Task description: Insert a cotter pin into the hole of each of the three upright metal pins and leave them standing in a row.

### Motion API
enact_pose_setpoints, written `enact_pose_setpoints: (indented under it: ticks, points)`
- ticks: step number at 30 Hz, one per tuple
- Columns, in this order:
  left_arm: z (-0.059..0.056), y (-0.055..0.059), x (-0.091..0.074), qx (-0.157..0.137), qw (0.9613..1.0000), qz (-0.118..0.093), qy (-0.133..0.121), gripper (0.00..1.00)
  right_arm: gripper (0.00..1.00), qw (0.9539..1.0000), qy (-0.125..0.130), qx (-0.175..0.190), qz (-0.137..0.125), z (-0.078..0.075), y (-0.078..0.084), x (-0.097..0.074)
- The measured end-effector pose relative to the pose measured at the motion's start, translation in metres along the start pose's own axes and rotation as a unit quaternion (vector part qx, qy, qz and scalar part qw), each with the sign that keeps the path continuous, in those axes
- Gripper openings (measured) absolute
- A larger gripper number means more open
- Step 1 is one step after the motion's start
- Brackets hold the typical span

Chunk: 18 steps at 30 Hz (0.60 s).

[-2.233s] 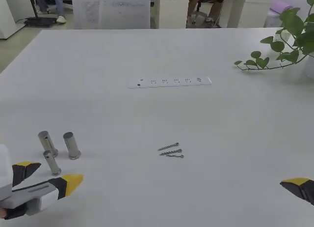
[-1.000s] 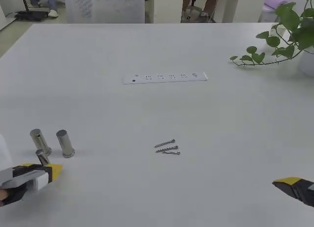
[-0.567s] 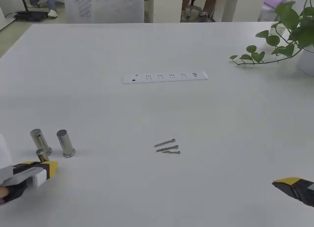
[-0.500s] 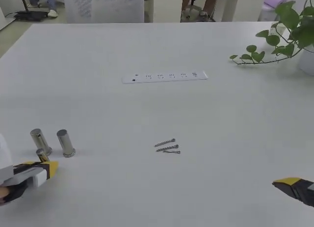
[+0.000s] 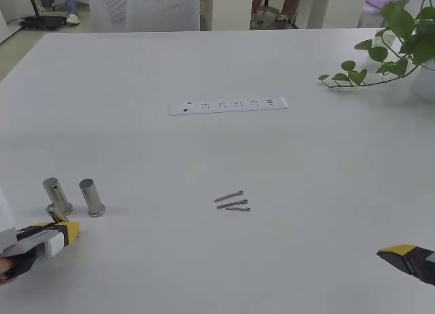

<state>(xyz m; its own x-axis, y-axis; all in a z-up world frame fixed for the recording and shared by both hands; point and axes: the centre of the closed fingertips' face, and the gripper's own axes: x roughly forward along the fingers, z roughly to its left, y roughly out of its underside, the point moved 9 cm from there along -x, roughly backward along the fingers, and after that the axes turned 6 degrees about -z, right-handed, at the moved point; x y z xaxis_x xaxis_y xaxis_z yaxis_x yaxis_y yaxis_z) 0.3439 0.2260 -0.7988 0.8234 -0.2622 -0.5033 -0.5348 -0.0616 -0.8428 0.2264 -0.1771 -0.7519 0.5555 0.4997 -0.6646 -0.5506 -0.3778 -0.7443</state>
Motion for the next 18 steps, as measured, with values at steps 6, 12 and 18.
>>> enact_pose_setpoints:
  ticks: [6,12,18]
  points:
    - [-0.0030,0.0008,-0.0014,0.022,0.9997,0.002,0.007,0.07,0.97,1.0000,0.000,-0.001,0.001,0.0004,0.0005,-0.0005]
    - [-0.0061,0.0035,-0.0047,0.035,0.9992,0.007,0.018,0.07,0.96,1.0000,0.000,-0.002,-0.001,0.0006,0.0009,-0.0012]
    - [-0.0086,0.0064,-0.0097,0.043,0.9986,0.009,0.031,0.07,0.96,1.0000,-0.003,-0.003,-0.002,0.0017,0.0014,-0.0013]
